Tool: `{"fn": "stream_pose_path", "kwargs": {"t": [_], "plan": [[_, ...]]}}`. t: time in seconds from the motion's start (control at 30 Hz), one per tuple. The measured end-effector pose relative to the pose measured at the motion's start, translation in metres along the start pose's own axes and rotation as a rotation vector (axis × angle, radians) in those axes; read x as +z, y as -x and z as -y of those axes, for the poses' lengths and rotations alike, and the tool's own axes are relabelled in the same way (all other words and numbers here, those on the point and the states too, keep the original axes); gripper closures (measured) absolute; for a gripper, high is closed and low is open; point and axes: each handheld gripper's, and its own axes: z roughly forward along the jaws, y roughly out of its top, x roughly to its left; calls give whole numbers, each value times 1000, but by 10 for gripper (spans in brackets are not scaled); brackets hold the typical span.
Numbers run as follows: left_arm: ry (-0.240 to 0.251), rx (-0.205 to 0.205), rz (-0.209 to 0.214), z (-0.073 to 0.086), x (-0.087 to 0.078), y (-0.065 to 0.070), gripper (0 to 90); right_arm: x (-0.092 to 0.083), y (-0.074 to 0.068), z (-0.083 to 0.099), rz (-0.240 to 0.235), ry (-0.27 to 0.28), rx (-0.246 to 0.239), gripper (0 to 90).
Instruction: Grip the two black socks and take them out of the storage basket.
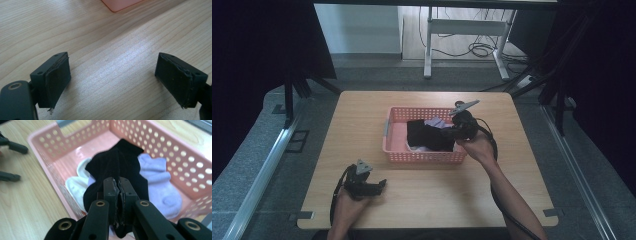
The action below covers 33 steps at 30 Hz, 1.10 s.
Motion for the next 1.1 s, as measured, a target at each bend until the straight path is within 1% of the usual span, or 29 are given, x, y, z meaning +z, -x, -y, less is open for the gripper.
{"fn": "stream_pose_path", "kwargs": {"t": [0.17, 0.2, 0.23, 0.27, 0.3, 0.33, 0.37, 0.4, 0.47, 0.6, 0.63, 0.73, 0.77, 0.83, 0.87, 0.9, 1.03, 1.07, 1.1], "plan": [[0, 0, 0, 0, 0, 0, 129, -10, -3, -16, 5, 18, -22, 859], [0, 0, 0, 0, 0, 0, 129, -15, -5, -23, 8, 27, -30, 860], [0, 0, 0, 0, 0, 0, 129, -15, -5, -23, 8, 27, -30, 860], [0, 0, 0, 0, 0, 0, 129, -19, -5, -29, 11, 37, -31, 861], [0, 1, -1, 0, 0, 0, 129, -19, -5, -29, 11, 37, -31, 861], [0, 5, -1, 0, 0, 0, 128, -22, -5, -32, 11, 43, -33, 860], [4, -1, -1, 0, 0, 0, 128, -27, -5, -38, 7, 57, -35, 861], [3, 1, -2, 0, 0, 0, 128, -27, -5, -38, 7, 57, -35, 861], [3, 1, -2, 0, 0, 0, 128, -34, -5, -46, 10, 71, -36, 861], [3, 1, -2, 0, 0, 0, 128, -41, -4, -53, 8, 88, -35, 861], [3, 1, -2, 0, 0, 0, 128, -45, -3, -58, 8, 100, -36, 861], [3, 0, -1, 0, 0, 0, 128, -50, -3, -61, 13, 106, -33, 861], [3, 0, -1, 0, 0, 0, 128, -56, -1, -65, 16, 117, -32, 861], [3, 0, -1, 0, 0, 0, 128, -58, -1, -66, 19, 119, -32, 861], [3, 0, -1, 0, 0, 0, 128, -65, 0, -70, 24, 130, -33, 862], [3, 0, -1, 0, 0, 0, 128, -65, 0, -70, 24, 130, -33, 862], [1, 4, -1, 0, 0, 0, 128, -78, 2, -77, 37, 150, -35, 862], [1, 4, -1, 0, 0, 0, 128, -85, 3, -79, 41, 157, -34, 863], [1, 1, 0, 0, 0, 0, 128, -85, 3, -79, 41, 157, -34, 863]]}}
